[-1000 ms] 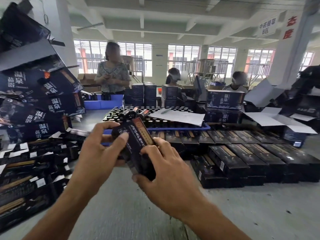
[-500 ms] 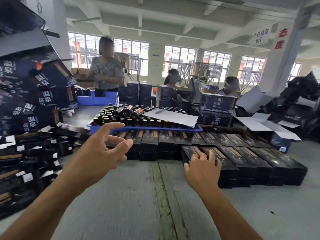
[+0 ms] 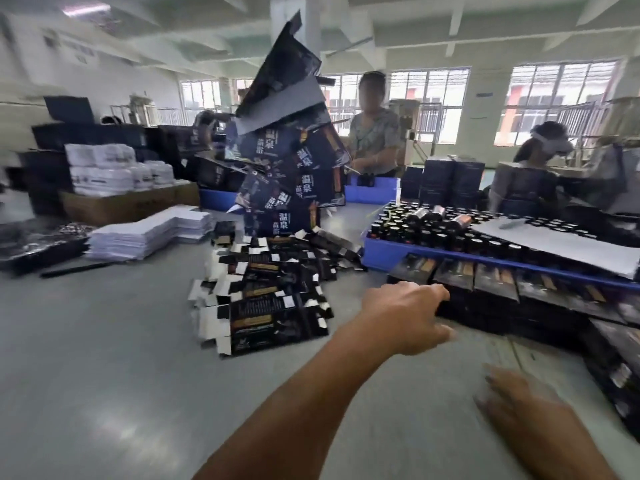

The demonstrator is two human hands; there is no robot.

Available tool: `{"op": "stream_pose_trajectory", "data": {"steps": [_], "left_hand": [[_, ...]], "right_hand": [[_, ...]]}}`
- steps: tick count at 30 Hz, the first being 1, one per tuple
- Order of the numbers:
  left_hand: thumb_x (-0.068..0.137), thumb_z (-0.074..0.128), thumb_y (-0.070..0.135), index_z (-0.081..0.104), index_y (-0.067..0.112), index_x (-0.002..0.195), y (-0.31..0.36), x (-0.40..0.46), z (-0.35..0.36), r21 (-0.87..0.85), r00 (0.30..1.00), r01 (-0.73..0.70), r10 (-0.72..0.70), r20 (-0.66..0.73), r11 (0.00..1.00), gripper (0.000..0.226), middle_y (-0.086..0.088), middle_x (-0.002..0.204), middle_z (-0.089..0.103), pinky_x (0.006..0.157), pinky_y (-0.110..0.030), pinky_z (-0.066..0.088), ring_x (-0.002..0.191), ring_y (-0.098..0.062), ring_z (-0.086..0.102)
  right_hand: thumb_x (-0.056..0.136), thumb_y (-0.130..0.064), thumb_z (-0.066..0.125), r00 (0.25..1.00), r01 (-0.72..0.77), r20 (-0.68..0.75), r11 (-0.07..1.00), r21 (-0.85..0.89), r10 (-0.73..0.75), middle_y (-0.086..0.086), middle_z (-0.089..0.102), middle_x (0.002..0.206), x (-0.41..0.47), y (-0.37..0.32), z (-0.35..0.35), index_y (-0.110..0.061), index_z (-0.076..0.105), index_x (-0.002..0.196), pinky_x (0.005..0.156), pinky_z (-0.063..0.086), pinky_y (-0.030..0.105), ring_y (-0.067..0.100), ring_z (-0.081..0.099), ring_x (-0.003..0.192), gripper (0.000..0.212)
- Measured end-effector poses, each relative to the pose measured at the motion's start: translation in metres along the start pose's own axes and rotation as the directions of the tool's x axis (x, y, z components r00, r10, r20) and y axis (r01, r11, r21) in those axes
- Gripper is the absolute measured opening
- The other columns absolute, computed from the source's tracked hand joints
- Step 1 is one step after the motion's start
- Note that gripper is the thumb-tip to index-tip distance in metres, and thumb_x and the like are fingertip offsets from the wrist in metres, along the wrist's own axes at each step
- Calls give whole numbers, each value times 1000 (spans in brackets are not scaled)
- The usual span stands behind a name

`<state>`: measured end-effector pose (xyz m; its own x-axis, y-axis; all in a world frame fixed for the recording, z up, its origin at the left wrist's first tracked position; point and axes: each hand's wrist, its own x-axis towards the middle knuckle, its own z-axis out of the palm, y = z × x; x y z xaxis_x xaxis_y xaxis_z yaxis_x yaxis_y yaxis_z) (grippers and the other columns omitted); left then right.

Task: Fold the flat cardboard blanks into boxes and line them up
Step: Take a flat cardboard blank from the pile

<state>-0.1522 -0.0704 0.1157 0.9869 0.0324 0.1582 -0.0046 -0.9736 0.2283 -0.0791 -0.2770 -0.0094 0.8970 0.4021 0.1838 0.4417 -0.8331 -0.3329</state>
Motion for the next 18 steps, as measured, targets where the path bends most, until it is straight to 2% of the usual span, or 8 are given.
{"op": "stream_pose_trajectory", "data": {"steps": [2,4,7,10,13,18], "left_hand": [[93,63,50,46,27,143,-18,4,-2,33,998,53,-52,-30,998,58,-6,136,58,86,-38,46,123,-30,56],[89,66,48,47,26,142,-41,7,-6,48,990,131,-128,-55,990,60,-4,138,57,84,-38,41,125,-29,54],[85,74,45,42,25,147,-86,5,-12,28,960,278,-278,-21,960,72,-3,147,51,103,-44,44,134,-28,48],[81,80,43,40,21,149,-131,-6,-7,31,906,416,-417,69,909,82,-5,149,48,110,-48,40,134,-29,46],[79,82,43,37,16,150,-168,-21,9,73,844,493,-497,200,867,89,-8,150,44,113,-44,37,135,-28,44],[75,84,46,30,15,154,-200,-33,25,81,824,518,-522,219,852,100,-8,157,37,117,-44,32,142,-29,37]], "right_hand": [[80,-19,82,999,-29,31,997,76,27,9,68,127,5,10,5,-15,70,124,100,49,45,33,65,111,46],[73,-14,88,1000,-12,-9,997,75,13,10,73,115,8,15,7,-10,76,112,96,50,44,35,69,103,41],[69,-11,90,1000,-3,-26,997,72,5,13,76,108,8,13,5,-6,79,102,94,49,44,36,70,100,36],[79,-23,83,999,-31,-17,996,88,33,7,72,120,7,10,-1,-11,77,110,100,50,44,31,65,110,34],[88,-36,73,1000,11,-16,998,54,-10,0,65,132,6,9,-2,-20,72,120,105,45,39,26,58,120,36],[91,-42,67,1000,14,-6,999,30,-14,-4,62,134,6,10,-3,-24,70,118,105,43,36,22,55,122,32]]}}
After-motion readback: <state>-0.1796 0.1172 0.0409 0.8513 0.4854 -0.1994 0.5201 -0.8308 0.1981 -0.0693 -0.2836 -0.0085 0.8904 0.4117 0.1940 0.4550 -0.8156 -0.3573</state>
